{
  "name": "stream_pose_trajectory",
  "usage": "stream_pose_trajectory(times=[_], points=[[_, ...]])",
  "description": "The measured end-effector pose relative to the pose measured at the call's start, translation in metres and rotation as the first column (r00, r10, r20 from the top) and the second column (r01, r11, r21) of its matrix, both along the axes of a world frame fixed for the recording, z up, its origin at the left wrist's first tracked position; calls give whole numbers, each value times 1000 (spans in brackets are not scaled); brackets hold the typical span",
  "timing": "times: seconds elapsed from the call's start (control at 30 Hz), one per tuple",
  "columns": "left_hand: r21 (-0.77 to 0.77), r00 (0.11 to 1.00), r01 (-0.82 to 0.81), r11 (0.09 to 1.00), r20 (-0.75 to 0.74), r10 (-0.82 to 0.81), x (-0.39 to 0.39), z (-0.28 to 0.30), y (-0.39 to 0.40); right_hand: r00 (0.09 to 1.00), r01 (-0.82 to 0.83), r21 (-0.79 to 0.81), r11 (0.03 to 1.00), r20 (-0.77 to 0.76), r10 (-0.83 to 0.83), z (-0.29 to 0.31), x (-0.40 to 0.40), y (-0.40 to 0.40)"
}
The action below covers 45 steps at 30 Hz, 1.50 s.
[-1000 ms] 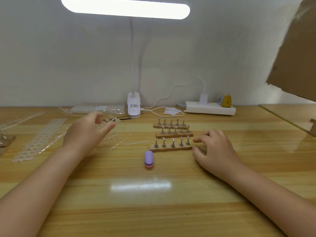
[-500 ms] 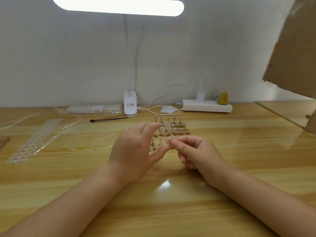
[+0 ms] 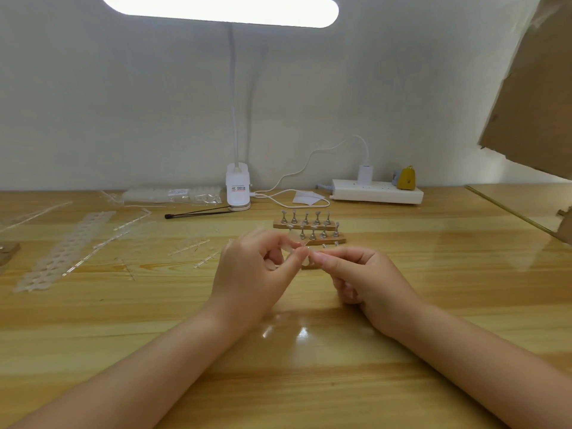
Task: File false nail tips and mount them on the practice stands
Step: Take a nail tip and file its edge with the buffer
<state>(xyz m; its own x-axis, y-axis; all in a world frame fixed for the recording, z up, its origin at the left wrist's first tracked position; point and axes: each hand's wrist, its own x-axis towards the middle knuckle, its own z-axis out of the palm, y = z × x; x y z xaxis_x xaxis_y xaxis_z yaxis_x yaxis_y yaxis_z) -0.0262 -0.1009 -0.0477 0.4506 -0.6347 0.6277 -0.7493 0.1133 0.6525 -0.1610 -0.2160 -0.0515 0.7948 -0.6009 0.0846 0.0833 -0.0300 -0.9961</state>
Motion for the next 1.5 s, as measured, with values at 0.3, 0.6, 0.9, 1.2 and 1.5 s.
stream_pose_trajectory(times=[0.3,0.6,0.9,1.2,1.5], points=[[-158,707,-147,976,674,216,6,2,3,999,-25,75,997,23,24,0,1,-3],[-64,731,-296,953,628,269,16,6,2,1000,-11,89,996,-18,13,-2,2,-4],[544,877,-461,701,157,455,64,-1,3,999,-41,76,996,-9,42,0,1,-4],[607,893,-449,656,328,307,35,16,-1,999,-4,126,992,48,-2,0,0,-6],[256,964,-232,938,190,186,18,18,1,997,-31,214,976,80,14,3,0,-7]])
